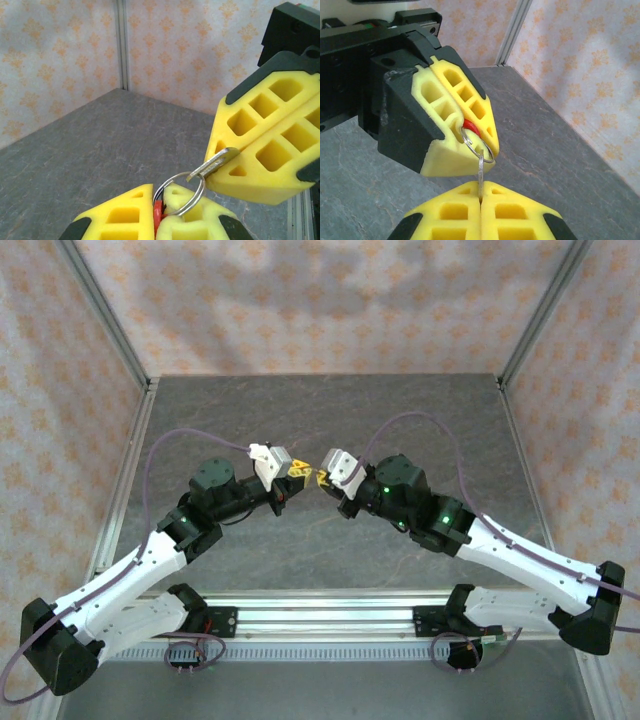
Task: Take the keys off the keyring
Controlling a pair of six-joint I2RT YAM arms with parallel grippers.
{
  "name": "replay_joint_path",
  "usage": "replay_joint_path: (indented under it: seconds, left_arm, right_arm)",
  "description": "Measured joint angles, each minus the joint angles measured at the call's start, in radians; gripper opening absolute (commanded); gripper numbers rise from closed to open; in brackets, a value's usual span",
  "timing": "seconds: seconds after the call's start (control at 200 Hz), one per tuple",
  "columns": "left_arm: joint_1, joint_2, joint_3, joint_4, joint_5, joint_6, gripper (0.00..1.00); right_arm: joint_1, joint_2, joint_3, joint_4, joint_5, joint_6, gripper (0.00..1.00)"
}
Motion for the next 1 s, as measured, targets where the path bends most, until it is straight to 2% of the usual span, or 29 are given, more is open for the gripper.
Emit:
replay_joint_path:
  seconds: [0.385,0.741,1.001]
  left_arm:
    - [0.006,0.011,0.000,-0.001,0.029,-0.023,0.00]
    - [0.055,0.018,-0.001,0.023,0.150,-0.098,0.00]
    - [0.063,0.026,-0.001,0.025,0.179,-0.109,0.00]
  right_arm:
    - [0.045,-0.002,0.000,-0.015,0.077,-0.089,0.00]
    - [0.063,-0.018,-0.004,-0.016,0.081,-0.133,0.00]
    - [0.094,-0.015,-0.003,-0.027,0.124,-0.168,0.00]
